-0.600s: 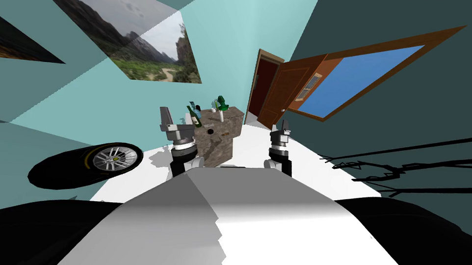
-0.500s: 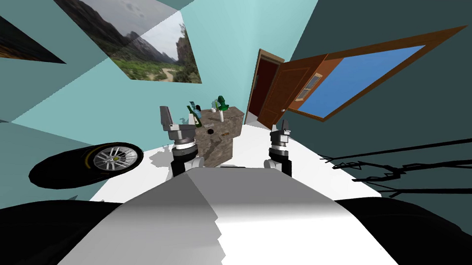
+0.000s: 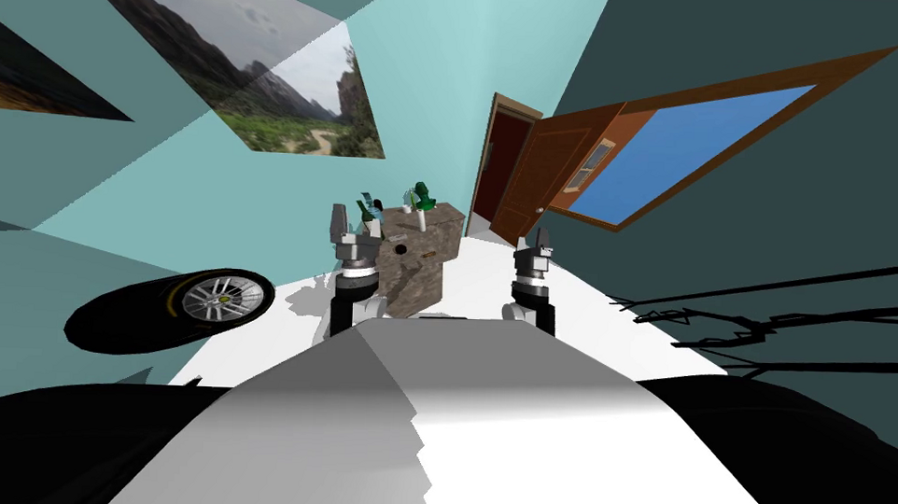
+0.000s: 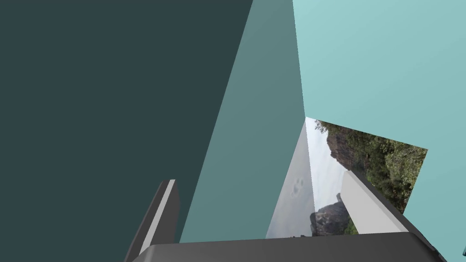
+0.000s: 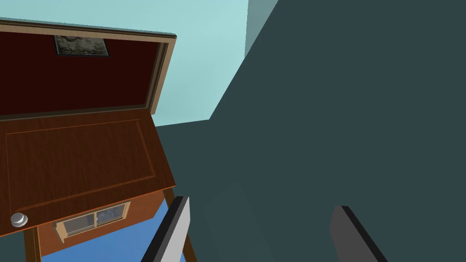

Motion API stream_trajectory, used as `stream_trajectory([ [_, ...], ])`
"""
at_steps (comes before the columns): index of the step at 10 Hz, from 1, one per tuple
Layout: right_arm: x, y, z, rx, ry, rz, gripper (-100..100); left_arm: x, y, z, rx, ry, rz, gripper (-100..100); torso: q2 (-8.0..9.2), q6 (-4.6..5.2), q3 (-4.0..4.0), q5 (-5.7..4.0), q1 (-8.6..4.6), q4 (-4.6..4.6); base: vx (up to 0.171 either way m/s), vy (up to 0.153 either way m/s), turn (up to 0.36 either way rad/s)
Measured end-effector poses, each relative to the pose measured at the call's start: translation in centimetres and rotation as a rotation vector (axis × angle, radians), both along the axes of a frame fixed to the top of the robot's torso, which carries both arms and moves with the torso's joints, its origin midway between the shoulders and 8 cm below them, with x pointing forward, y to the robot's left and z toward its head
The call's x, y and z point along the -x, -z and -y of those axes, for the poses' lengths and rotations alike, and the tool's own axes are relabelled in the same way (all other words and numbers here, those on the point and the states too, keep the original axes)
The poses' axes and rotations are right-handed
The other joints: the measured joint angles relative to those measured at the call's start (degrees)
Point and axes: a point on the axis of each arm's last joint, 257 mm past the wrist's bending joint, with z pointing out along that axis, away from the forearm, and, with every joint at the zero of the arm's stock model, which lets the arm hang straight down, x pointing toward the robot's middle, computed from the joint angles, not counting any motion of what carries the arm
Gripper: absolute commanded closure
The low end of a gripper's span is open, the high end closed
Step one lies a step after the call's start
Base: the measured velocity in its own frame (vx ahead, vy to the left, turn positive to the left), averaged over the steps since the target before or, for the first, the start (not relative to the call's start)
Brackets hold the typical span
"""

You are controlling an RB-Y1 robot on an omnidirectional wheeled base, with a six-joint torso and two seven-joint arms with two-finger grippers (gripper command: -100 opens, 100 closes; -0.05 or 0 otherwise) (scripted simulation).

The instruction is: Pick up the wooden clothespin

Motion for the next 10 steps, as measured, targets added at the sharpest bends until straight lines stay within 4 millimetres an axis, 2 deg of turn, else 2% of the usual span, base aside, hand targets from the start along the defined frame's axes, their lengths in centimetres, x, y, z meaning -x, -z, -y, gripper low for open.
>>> stream_trajectory([
  [10,0.0,0.0,0.0,0.000,0.000,0.000,0,-8.5,4.9,0.7,0.052,0.114,-0.247,-100,-0.02,0.00,-0.01,-0.01,-0.04,-0.01,-0.010,-0.022,0.024],
])
